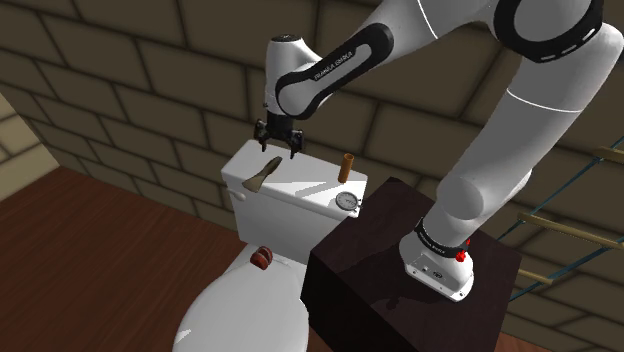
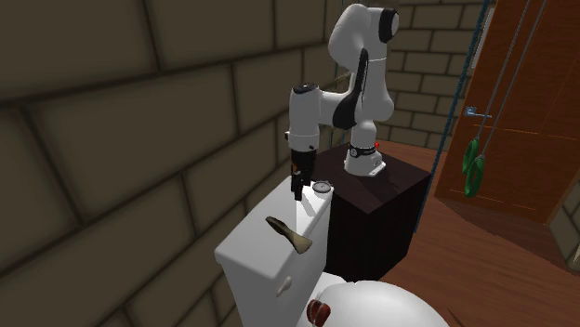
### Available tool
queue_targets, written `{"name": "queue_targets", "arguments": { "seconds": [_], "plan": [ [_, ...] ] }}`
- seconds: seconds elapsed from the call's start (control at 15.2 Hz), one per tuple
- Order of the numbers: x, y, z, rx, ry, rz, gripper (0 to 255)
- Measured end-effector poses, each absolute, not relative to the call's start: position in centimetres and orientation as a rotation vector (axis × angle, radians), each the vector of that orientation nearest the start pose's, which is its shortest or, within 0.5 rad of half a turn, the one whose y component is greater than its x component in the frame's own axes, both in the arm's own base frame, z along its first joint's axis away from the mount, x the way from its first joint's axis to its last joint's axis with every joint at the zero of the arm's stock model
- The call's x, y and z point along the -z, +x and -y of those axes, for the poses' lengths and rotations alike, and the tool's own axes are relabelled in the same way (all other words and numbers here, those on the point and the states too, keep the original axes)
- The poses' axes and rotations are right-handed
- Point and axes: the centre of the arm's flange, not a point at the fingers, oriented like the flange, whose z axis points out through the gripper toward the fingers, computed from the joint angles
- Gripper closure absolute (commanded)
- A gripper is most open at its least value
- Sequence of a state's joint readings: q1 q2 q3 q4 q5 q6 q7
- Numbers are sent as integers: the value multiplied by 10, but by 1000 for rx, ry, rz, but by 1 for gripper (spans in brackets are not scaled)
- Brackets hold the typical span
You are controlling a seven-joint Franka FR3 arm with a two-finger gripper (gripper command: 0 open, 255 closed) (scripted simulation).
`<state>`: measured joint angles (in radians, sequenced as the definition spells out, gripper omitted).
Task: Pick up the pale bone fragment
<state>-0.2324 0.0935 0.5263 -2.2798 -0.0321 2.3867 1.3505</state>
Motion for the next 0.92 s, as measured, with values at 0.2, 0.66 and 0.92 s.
{"name": "queue_targets", "arguments": {
  "seconds": [0.2,0.66,0.92],
  "plan": [
    [-287,533,-154,-17,-2603,-1706,0],
    [-224,579,-148,-47,-2411,-1992,0],
    [-202,579,-149,-48,-2404,-2002,0]
  ]
}}
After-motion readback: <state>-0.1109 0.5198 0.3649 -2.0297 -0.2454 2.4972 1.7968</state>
